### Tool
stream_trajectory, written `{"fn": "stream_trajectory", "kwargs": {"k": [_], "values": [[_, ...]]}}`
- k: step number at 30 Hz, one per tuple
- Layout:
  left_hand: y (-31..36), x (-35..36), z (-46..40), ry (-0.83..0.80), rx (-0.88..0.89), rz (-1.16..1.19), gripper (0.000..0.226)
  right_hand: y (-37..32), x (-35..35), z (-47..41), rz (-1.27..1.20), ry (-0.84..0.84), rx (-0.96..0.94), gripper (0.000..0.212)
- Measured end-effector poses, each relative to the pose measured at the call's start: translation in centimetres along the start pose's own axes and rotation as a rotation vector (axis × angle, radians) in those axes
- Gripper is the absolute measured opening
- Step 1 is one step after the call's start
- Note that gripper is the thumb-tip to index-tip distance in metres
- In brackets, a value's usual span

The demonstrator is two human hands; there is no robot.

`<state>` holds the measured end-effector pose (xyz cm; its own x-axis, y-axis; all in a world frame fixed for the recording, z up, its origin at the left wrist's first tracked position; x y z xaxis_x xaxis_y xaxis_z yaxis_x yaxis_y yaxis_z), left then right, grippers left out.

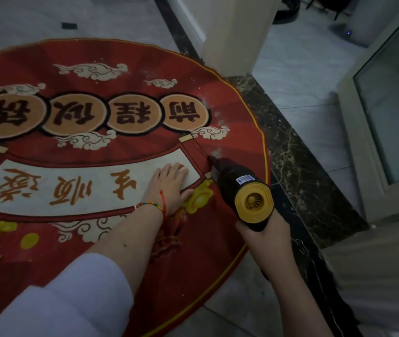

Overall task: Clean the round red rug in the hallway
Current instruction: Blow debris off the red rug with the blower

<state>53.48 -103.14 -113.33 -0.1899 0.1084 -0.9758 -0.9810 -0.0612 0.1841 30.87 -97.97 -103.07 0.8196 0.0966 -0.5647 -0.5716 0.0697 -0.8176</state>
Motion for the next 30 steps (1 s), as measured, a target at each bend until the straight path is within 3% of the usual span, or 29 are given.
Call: {"fn": "stream_trajectory", "kwargs": {"k": [30], "values": [[0.3, 0.0, -0.4, 0.003, -0.009, -0.038, 0.064, 0.0, 0.0, -3.3, 0.022, 0.016, 0.017, 0.025]]}}
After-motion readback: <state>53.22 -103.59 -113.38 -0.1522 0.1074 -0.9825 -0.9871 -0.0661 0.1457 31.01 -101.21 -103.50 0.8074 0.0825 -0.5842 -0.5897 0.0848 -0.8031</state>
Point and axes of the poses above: each hand's wrist, its own z-axis away from the middle knuckle, its own x-axis out of the palm, y = z × x, the point moved 4 cm from there along -z, towards the middle knuckle, and after that the axes turned 1 degree about -y, right-handed, at the moved point
